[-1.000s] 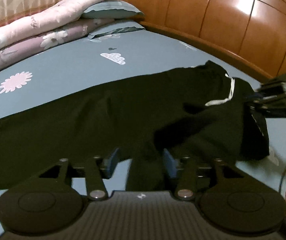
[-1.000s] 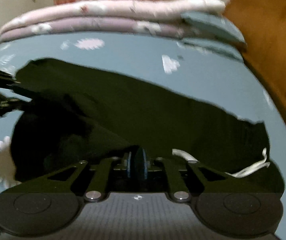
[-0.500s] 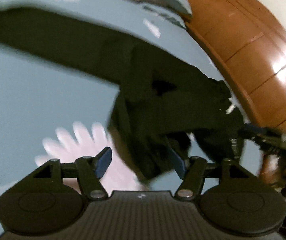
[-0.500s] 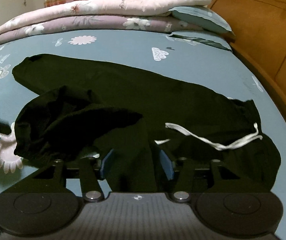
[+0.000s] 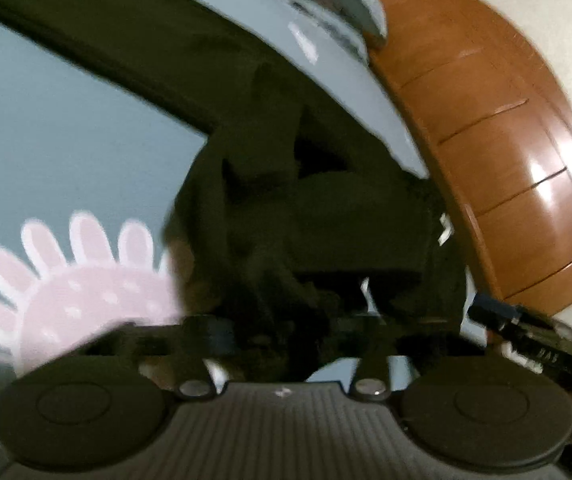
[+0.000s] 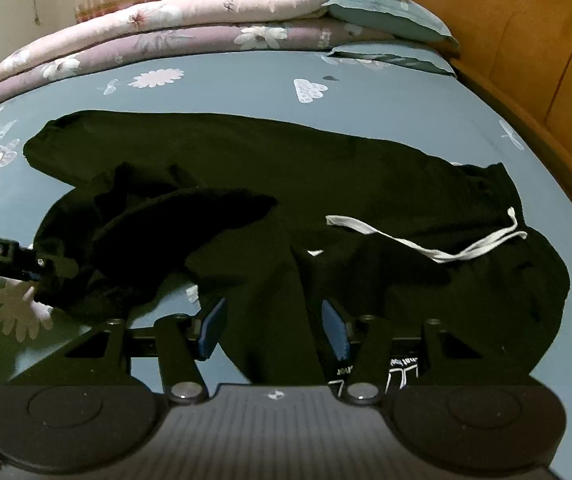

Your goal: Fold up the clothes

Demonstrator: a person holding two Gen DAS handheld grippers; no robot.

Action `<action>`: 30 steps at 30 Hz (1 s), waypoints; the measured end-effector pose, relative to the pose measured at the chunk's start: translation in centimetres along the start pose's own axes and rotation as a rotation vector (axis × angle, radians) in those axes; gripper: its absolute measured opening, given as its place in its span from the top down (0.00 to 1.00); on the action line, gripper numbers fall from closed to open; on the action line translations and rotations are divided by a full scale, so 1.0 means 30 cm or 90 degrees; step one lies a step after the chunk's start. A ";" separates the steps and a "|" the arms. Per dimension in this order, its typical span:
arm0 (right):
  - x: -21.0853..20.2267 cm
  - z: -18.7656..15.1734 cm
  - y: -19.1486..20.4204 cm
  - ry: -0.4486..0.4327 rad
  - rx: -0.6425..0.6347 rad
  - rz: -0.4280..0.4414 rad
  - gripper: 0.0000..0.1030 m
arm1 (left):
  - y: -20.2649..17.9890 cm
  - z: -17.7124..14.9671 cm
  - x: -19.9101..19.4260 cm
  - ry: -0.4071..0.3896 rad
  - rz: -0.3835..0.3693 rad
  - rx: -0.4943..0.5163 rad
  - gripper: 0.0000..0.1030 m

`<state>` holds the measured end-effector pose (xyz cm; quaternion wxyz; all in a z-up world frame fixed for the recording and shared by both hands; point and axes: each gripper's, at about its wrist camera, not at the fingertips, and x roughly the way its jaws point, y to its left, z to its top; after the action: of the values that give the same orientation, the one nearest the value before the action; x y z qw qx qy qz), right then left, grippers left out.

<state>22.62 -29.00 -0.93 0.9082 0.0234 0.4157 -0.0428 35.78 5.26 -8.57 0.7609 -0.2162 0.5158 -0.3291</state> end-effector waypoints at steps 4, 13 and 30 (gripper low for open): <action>0.013 -0.009 -0.014 0.001 0.013 0.010 0.40 | -0.032 -0.017 -0.073 -0.004 0.015 0.026 0.90; 0.061 0.022 0.023 0.005 -0.016 0.037 0.40 | 0.026 -0.006 -0.423 -0.037 0.172 0.046 0.91; 0.047 0.054 0.103 0.001 -0.045 0.033 0.39 | 0.158 0.158 -0.492 -0.046 0.284 0.054 0.78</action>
<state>25.07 -26.14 -0.93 0.9090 0.0023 0.4169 -0.0045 37.78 19.16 -0.46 0.8412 -0.0762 0.5088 -0.1665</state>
